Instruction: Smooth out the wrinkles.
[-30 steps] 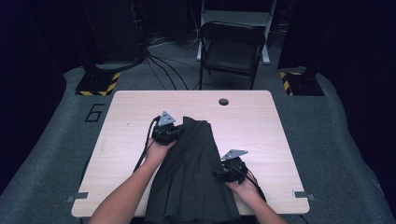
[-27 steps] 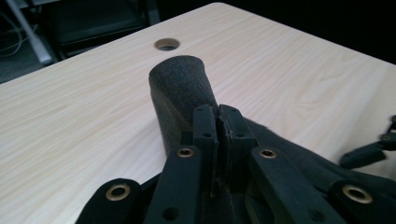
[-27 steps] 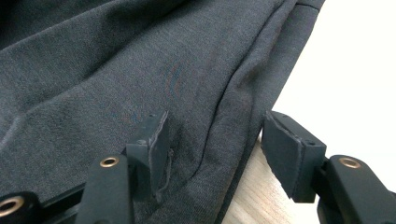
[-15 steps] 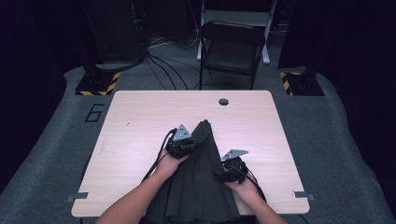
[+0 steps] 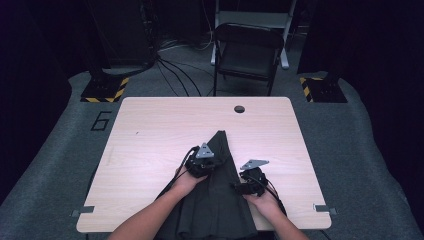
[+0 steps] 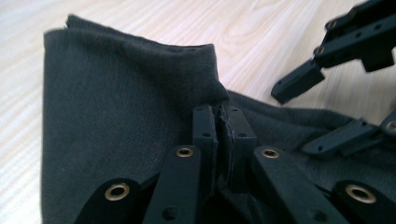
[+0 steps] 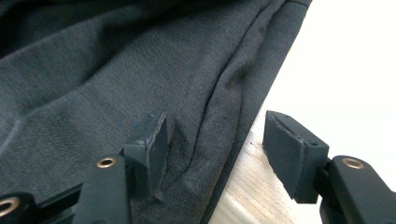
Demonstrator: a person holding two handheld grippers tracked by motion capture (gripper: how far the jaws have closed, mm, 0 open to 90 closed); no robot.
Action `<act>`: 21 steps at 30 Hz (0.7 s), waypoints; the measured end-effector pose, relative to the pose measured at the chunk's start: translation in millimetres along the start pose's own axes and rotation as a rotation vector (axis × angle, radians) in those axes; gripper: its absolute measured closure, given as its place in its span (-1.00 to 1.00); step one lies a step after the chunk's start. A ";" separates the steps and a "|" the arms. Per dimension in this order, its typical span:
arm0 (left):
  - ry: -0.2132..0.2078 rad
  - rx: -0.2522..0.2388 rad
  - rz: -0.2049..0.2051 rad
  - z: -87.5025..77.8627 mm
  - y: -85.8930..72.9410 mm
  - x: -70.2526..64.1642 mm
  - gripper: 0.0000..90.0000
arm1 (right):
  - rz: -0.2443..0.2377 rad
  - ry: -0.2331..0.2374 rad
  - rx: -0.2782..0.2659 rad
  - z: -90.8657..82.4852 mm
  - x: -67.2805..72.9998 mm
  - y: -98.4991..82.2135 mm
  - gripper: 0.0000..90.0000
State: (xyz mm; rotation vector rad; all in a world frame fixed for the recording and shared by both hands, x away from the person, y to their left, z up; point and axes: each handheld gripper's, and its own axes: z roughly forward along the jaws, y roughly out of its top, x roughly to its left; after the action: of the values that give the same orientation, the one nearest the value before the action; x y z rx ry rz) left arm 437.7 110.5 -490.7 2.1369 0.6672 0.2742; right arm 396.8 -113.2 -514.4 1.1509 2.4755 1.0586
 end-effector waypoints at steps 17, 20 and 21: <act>-0.045 0.018 -0.051 0.3 -9.4 2.5 0.27 | 0.081 -0.014 -0.074 -25.4 -19.8 24.3 -0.11; -0.058 0.018 -0.054 0.0 -10.8 3.4 0.27 | 0.082 -0.029 -0.072 -21.0 -26.6 34.8 -0.11; -0.063 0.018 -0.066 0.1 -11.2 3.2 0.28 | 0.095 -0.028 -0.073 -19.0 -28.5 38.2 -0.11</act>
State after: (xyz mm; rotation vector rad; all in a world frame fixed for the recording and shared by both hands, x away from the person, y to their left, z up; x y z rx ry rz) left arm 436.3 117.7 -499.8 2.1271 0.7042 0.1651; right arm 429.4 -127.4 -477.4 1.2637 2.3616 1.1395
